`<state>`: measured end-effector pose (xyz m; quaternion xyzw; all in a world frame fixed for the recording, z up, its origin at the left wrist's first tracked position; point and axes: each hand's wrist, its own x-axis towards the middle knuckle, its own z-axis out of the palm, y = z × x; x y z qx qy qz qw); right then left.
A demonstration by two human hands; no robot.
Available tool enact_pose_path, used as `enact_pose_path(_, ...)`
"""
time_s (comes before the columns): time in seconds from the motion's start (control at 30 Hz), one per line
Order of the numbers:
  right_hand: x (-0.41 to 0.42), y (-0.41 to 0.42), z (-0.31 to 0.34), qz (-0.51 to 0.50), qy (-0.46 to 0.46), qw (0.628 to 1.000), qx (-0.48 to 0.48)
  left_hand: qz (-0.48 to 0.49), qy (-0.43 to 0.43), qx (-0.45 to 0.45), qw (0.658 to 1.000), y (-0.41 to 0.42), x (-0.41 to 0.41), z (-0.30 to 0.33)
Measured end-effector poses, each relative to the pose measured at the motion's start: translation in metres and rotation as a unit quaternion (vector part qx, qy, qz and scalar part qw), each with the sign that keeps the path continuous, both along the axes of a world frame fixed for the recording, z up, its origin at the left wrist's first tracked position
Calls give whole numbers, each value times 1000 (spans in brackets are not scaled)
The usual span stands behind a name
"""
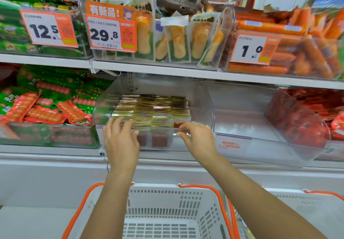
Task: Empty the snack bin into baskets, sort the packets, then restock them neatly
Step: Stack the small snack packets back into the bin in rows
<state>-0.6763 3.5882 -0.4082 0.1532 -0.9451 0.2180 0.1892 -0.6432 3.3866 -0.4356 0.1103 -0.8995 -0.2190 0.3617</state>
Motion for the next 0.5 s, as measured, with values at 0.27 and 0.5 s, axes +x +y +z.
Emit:
enact_pose_path(0.27,-8,-6,5,-5,-4,1000,-12,12,-76,-2,997,-9,-9,15)
enact_pose_path(0.5,2,-5,-9,5,-22,1000,-4,-3,-55,7,998,-7,-5,0)
